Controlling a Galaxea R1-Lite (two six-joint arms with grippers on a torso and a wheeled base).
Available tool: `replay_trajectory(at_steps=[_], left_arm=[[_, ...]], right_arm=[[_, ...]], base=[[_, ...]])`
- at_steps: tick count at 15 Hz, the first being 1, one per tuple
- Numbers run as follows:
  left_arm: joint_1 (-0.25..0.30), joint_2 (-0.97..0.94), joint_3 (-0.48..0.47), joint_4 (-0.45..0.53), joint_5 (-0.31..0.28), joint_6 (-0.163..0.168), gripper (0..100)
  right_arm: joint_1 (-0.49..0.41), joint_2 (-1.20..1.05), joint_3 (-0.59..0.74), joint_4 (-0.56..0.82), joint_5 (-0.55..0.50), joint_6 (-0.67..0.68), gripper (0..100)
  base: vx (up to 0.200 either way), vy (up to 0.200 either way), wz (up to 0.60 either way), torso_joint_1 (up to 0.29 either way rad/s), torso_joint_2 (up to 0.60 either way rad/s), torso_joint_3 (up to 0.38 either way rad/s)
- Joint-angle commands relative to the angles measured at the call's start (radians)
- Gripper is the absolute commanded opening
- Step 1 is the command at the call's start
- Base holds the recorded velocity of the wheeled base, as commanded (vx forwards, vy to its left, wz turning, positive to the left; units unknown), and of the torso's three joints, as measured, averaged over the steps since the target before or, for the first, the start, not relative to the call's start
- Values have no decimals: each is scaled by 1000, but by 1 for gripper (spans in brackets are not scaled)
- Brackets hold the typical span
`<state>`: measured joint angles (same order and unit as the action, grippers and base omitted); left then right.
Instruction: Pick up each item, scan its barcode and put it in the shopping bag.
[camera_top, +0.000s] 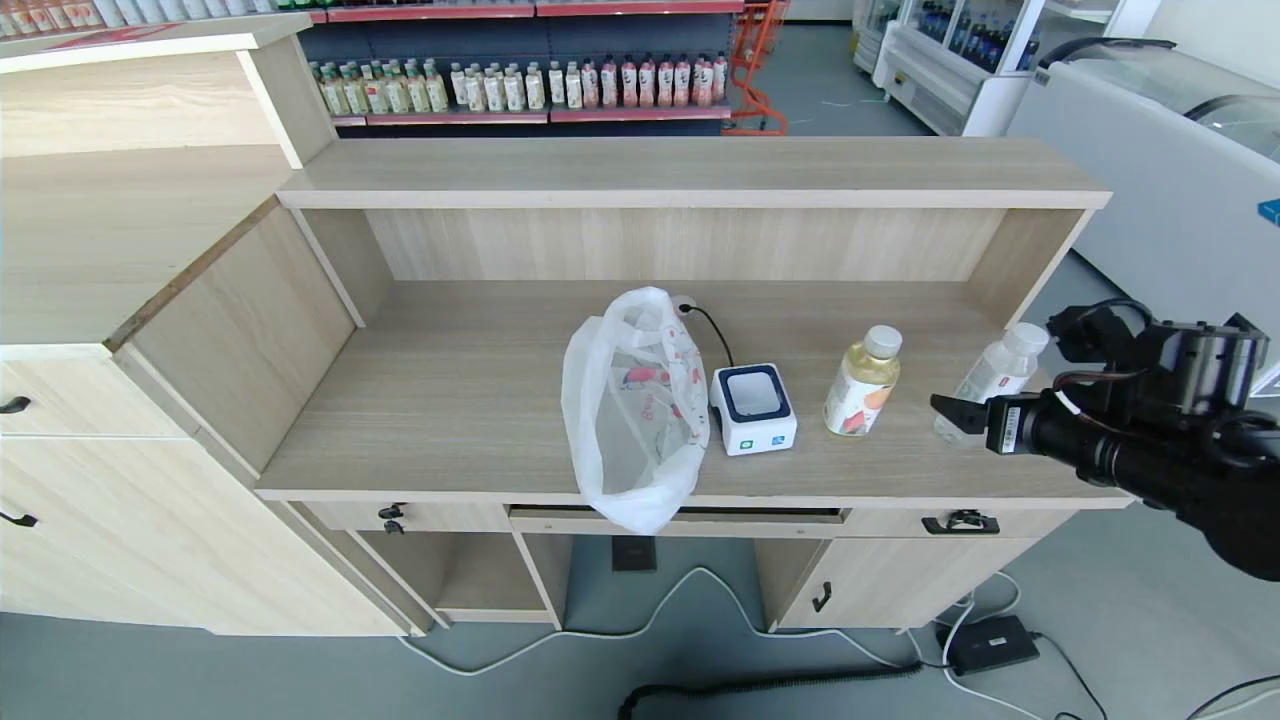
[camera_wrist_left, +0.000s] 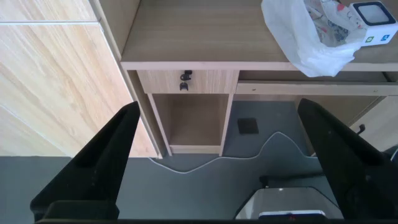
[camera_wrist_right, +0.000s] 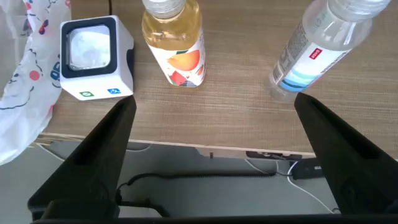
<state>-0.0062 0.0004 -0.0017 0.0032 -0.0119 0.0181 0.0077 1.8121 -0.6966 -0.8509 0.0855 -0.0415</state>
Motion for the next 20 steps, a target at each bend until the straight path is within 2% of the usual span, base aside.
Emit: replay_trajectory(at_steps=[1,3,7,12,20], left_arm=[[0,0,0,0,0,0,100],[0,0,0,1,0,0,100],[0,0,0,0,0,0,100],[0,0,0,0,0,0,100],[0,0,0,0,0,0,100]], right_arm=[[41,156,-1,-53,-33,-5,100],[77,216,-34,-114,-59,-6,100],[141,285,-138,-137,-176,34,100],[146,362,-254,-140,-322,26,100],[172,447,-385,-134,-325,31,100]], base=[[0,0,0,0,0,0],[0,0,0,0,0,0],[0,0,0,0,0,0],[0,0,0,0,0,0],[0,0,0,0,0,0]])
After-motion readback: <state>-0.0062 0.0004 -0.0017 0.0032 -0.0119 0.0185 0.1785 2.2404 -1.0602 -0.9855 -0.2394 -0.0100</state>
